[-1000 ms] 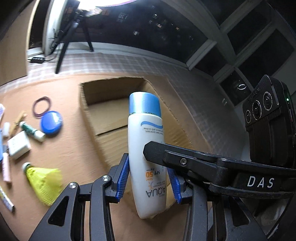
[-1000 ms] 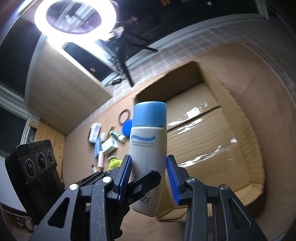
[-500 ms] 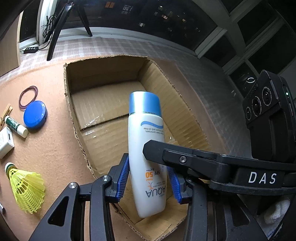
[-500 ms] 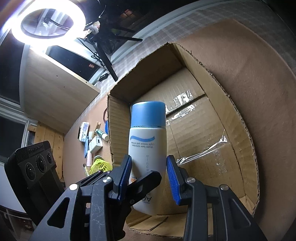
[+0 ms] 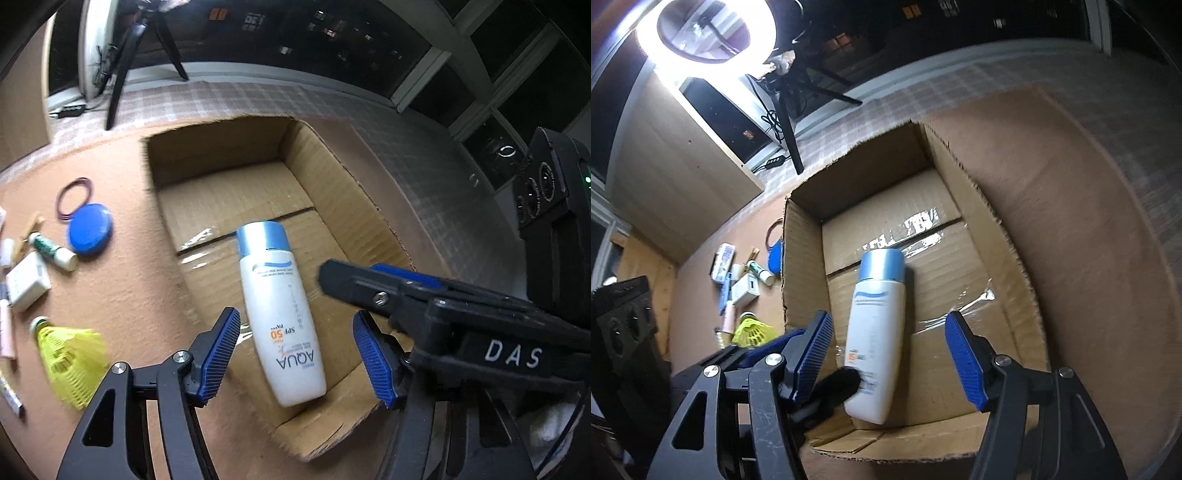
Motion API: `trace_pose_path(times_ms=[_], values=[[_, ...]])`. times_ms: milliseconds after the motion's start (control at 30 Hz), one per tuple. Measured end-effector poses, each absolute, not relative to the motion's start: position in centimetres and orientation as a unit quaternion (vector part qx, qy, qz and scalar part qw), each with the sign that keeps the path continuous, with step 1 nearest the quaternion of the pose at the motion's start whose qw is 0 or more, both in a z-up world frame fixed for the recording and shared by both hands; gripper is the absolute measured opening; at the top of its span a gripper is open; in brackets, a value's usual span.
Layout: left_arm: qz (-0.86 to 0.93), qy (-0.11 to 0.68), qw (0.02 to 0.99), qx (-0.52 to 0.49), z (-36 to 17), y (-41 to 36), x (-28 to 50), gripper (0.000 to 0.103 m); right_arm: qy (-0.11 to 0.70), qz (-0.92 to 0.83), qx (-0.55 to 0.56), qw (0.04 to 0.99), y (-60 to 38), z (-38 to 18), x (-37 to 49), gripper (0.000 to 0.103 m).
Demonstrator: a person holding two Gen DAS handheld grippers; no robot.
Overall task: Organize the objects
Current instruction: 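Grasp the patterned lighter with the left tool while the right tool grasps the pink bottle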
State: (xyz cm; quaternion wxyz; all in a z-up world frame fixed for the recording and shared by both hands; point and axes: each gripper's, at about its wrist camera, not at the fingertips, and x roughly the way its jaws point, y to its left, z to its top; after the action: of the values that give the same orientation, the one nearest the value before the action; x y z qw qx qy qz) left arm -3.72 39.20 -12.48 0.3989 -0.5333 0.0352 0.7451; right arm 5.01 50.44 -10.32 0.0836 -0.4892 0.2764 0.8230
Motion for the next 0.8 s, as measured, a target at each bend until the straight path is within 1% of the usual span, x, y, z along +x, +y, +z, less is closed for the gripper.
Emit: trace_pose_path(times_ms=[200, 400, 567, 800], values=[[0.762, 0.033, 0.391, -0.516, -10.4, 35.7, -3.2, 0.067, 0.226, 0.847, -0.472, 0.096, 48.0, -8.3, 5.2, 0.06], [0.782, 0.029, 0.364, -0.505, -9.2, 29.7, -3.6, 0.067, 0.203, 0.869, -0.445, 0.08, 44.6, -6.5, 4.9, 0.06], [0.797, 0.018, 0.317, -0.513, -9.9, 23.9, -5.3, 0.067, 0.192, 0.882, -0.427, 0.057, 41.4, -5.6, 4.2, 0.06], [0.809, -0.008, 0.246, -0.534, -12.5, 16.0, -7.6, 0.067, 0.172, 0.89, -0.422, 0.029, 36.8, -5.3, 2.1, 0.06]])
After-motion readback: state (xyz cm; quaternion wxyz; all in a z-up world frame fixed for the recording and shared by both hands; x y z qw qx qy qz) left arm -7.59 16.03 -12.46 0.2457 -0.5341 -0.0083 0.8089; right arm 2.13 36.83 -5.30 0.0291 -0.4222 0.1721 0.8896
